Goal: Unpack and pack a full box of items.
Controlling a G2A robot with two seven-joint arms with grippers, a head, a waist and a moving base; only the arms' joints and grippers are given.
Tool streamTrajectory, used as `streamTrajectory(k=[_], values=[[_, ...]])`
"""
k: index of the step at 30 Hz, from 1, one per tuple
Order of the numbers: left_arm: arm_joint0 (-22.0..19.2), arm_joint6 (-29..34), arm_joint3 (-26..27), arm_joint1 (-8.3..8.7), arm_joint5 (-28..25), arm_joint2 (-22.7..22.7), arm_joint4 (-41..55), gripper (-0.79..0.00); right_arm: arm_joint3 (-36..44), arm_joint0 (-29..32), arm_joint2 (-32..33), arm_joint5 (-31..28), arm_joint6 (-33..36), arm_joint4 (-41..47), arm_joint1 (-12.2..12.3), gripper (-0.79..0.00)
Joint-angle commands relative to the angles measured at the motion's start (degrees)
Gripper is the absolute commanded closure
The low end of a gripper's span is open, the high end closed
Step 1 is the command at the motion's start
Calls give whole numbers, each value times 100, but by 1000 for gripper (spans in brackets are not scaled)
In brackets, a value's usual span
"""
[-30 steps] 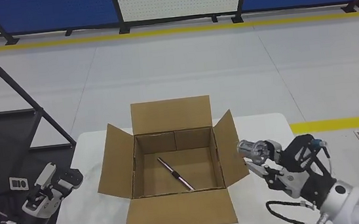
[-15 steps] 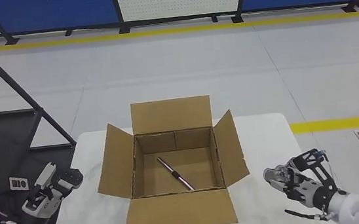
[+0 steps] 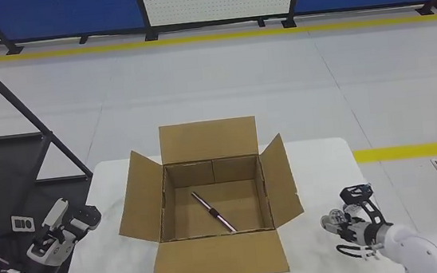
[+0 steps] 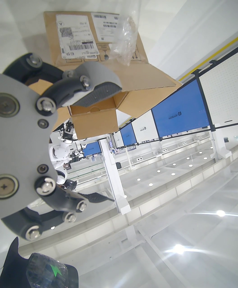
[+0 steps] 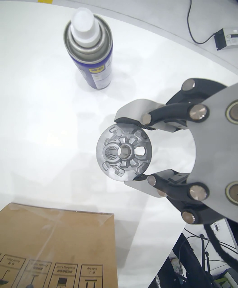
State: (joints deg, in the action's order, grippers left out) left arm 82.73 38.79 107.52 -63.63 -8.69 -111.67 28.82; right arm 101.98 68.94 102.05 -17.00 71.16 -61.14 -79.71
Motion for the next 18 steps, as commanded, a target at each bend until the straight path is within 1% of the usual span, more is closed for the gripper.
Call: streamTrajectory(k=[1, 8, 18], values=[[0, 0, 0, 0, 0, 0, 0, -785, -33, -31, -73, 52, 53, -154, 24, 0], [0, 0, 0, 0, 0, 0, 0, -785, -175, -186, -420, 317, 50, -612, 86, 0], [0, 0, 0, 0, 0, 0, 0, -785, -511, -429, -651, 395, -8, -739, 176, 0]])
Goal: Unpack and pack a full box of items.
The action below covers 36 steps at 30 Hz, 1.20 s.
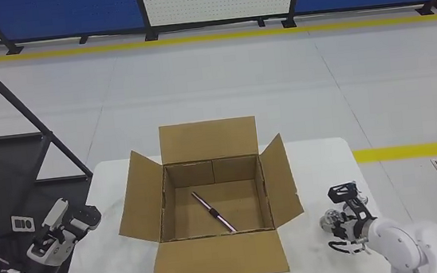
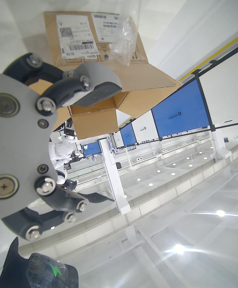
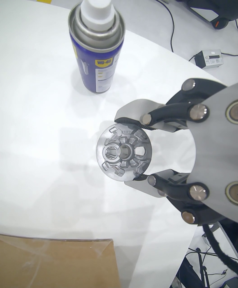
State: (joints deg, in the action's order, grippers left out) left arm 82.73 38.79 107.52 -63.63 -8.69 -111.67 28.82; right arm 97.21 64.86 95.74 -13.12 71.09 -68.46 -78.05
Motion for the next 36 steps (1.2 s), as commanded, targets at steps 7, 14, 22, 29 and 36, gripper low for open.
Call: streamTrajectory(k=[7, 14, 22, 29, 36], values=[[0, 0, 0, 0, 0, 0, 0, -785, -233, -104, -85, -7, -40, -8, 71, 0], [0, 0, 0, 0, 0, 0, 0, -785, -383, -159, -174, 18, -82, -46, 129, -99], [0, 0, 0, 0, 0, 0, 0, -785, -418, -156, -209, 85, -106, 31, 191, -277], [0, 0, 0, 0, 0, 0, 0, -785, -346, -114, -230, 52, -107, 180, 247, -456], [0, 0, 0, 0, 0, 0, 0, -785, -198, -24, -184, -12, -114, 371, 311, -597]])
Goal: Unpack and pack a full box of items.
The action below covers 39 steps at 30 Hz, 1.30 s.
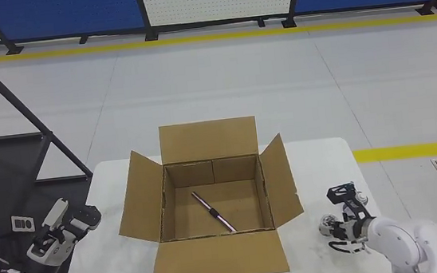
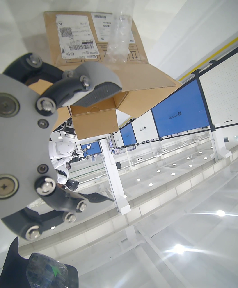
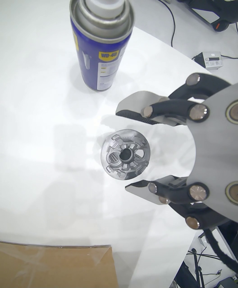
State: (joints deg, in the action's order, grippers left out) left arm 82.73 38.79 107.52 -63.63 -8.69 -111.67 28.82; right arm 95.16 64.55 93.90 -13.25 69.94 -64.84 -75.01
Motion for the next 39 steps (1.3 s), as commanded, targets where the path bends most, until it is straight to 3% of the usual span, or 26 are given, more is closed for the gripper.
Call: streamTrajectory(k=[1, 4, 9, 16, 21, 27, 39], values=[[0, 0, 0, 0, 0, 0, 0, -785, 13, 11, -7, 7, 0, 19, 16, -603], [0, 0, 0, 0, 0, 0, 0, -785, 39, 17, -21, 35, -9, 36, 40, -637], [0, 0, 0, 0, 0, 0, 0, -785, 644, 269, 200, 28, -202, 270, 91, -785], [0, 0, 0, 0, 0, 0, 0, -785, 2550, 749, 540, 86, -543, 388, 159, -785], [0, 0, 0, 0, 0, 0, 0, -785, 3438, 571, 330, 75, -671, 431, 192, -785], [0, 0, 0, 0, 0, 0, 0, -785, 3416, -352, -674, 280, -440, 186, 195, -785], [0, 0, 0, 0, 0, 0, 0, -785, 3416, -352, -674, 280, -440, 186, 195, -785]])
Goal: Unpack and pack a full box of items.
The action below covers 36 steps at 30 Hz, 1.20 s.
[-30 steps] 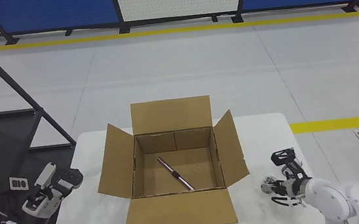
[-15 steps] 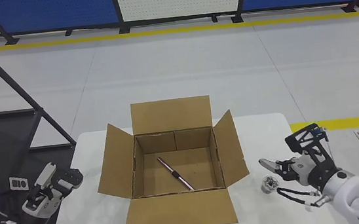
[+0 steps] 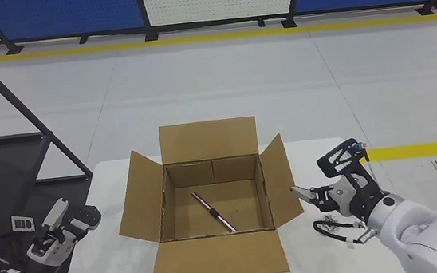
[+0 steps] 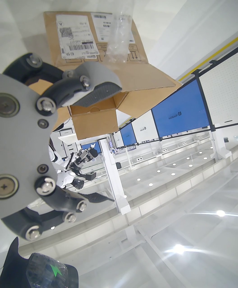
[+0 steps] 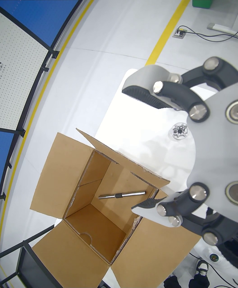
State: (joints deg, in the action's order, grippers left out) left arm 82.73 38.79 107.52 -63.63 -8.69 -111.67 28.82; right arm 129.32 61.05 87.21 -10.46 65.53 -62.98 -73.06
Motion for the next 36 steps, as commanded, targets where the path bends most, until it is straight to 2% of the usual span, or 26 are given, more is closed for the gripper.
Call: streamTrajectory(k=[1, 3, 5, 7, 12, 14, 19, 24, 26, 29, 31, 32, 36], values=[[0, 0, 0, 0, 0, 0, 0, -785, 0, -2, -4, 0, 0, 0, 0, -785], [0, 0, 0, 0, 0, 0, 0, -785, 16, 6, -48, -67, -53, 47, 0, -785], [0, 0, 0, 0, 0, 0, 0, -785, -48, -8, -283, -444, -269, 118, 8, -785], [8, -33, 20, 0, 60, 38, -37, -785, -169, -241, -634, -399, -218, -282, 5, -785], [11, -59, 117, 11, 81, 148, -213, -785, -768, -1392, -1882, -74, 49, -691, -115, -785], [40, -69, 120, 16, 79, 134, -259, -785, -1158, -1922, -2385, 250, 323, -1161, -191, -785], [127, -227, 26, 15, 74, 42, -155, -785, -2358, -3093, -3657, 732, 503, -1080, -511, -785], [219, -388, -104, 14, 91, -106, -48, -785, -3705, -3920, -4510, 1233, 540, -881, -868, -785], [231, -422, -133, 15, 76, -131, -19, -785, -4130, -4050, -4738, 1263, 332, -340, -1026, -785], [262, -429, -139, 15, 59, -164, 53, -785, -4894, -4233, -5025, 1560, 141, -209, -1220, -785], [277, -423, -135, 16, 55, -168, 65, -785, -5327, -4342, -5243, 2126, 178, -413, -1361, -785], [280, -425, -130, 16, 43, -165, 73, -785, -5400, -4359, -5322, 2141, 191, -219, -1438, -785], [290, -454, -117, 17, 55, -144, 37, -785, -5400, -4359, -5322, 2141, 191, -219, -1438, -785]])
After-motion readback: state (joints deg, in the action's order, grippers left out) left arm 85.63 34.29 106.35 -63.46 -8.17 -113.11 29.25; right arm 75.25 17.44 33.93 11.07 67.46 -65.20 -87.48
